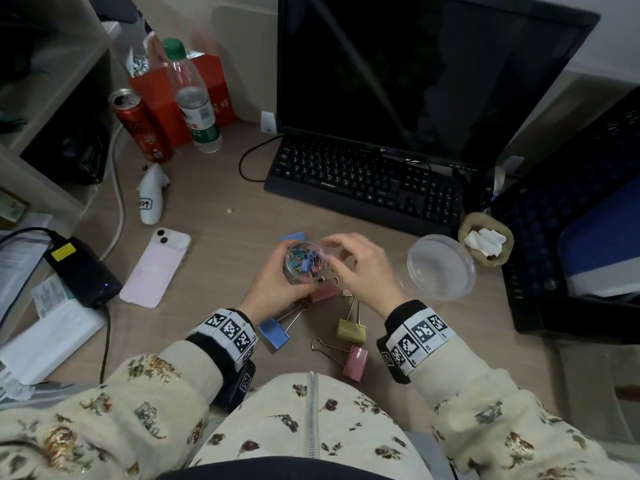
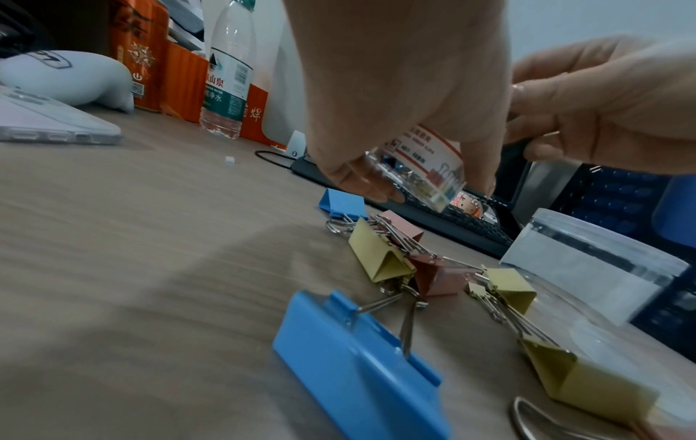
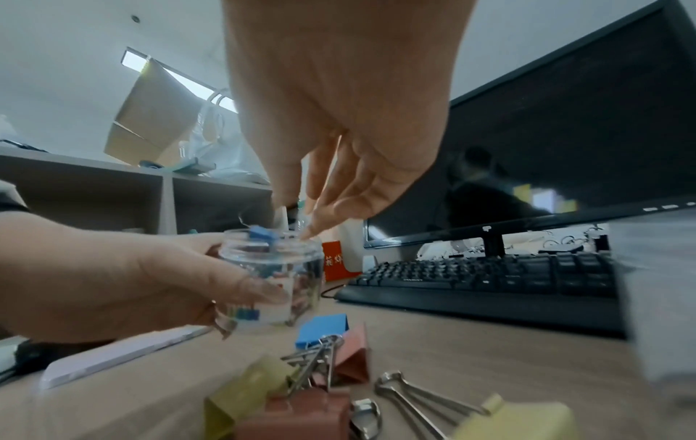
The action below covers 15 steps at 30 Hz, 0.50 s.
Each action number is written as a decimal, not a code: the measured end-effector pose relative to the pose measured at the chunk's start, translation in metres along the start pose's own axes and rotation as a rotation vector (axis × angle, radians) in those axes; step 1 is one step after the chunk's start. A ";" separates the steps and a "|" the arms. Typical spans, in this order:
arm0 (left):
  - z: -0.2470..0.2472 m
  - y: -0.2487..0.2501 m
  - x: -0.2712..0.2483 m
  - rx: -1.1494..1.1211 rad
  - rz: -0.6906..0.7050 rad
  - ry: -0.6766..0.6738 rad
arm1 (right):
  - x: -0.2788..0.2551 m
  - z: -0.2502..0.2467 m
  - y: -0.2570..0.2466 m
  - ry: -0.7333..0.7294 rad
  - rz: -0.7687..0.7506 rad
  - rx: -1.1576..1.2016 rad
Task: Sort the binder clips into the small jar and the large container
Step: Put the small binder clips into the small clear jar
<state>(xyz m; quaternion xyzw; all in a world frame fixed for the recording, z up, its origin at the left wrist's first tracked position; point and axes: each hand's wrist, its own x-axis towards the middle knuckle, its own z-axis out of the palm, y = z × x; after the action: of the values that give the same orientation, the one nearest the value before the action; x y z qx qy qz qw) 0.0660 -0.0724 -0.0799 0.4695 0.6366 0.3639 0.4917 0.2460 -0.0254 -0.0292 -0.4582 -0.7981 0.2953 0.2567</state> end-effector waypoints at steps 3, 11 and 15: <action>-0.003 0.001 -0.001 -0.016 -0.010 0.044 | -0.007 -0.001 0.019 0.032 0.136 -0.093; -0.009 0.001 -0.004 0.010 -0.042 0.052 | -0.031 0.018 0.043 -0.467 0.374 -0.407; -0.009 0.000 -0.005 0.011 -0.041 0.050 | -0.031 0.026 0.038 -0.476 0.344 -0.504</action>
<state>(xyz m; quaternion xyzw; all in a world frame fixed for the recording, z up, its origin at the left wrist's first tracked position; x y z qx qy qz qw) 0.0572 -0.0769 -0.0766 0.4497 0.6602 0.3621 0.4804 0.2640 -0.0436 -0.0781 -0.5526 -0.7945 0.2267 -0.1099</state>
